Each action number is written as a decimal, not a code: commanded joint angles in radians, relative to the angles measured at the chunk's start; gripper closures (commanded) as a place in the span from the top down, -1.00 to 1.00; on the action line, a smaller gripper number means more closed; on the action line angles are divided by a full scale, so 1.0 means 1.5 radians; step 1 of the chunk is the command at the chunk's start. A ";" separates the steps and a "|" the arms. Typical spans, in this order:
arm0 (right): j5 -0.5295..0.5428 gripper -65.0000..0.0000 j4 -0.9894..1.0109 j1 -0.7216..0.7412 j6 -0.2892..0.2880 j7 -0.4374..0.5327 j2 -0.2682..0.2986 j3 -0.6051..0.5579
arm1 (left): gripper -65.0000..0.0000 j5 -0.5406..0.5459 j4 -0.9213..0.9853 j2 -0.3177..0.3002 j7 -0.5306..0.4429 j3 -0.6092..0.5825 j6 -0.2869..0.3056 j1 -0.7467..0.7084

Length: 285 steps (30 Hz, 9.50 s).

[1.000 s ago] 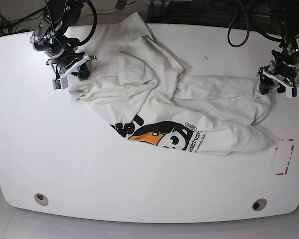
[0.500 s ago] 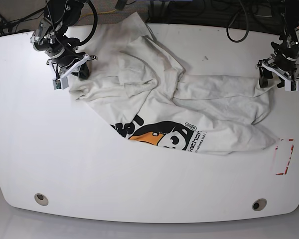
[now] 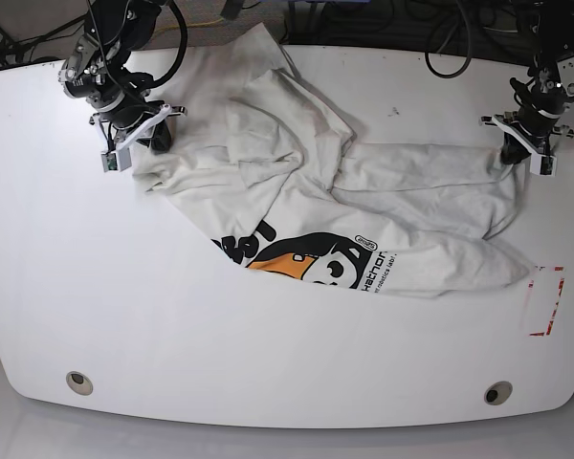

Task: Fold the T-shirt properly
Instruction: 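Drag the grasped hem with the left gripper back toward the robot, then lift the shirt with both grippers and swing it across the table, then lay the shirt down with both grippers, stretching it between them, then regrasp the shirt's bunched end with the right gripper, then pull the held end with the right gripper away from the left gripper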

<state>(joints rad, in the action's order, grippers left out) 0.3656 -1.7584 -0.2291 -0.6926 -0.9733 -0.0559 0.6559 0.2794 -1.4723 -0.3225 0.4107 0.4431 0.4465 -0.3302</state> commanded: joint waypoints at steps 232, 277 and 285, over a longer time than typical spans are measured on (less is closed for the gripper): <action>0.359 -1.00 0.382 0.548 -0.004 -0.164 0.205 -0.039 | -1.00 -0.054 -0.325 0.041 0.234 0.089 0.082 0.098; 0.397 0.55 0.287 0.283 0.046 0.014 0.345 -0.132 | -1.00 -0.096 -0.311 0.045 0.234 0.067 0.086 0.117; 0.393 0.55 0.221 0.157 0.069 0.012 0.313 -0.065 | -1.00 -0.094 -0.311 0.045 0.234 0.067 0.086 0.116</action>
<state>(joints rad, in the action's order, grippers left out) 0.9283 -1.3907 0.0051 -0.5983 -0.9733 0.4053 0.5404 0.1307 -1.9221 -0.2417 0.7845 0.5392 0.5781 -0.1661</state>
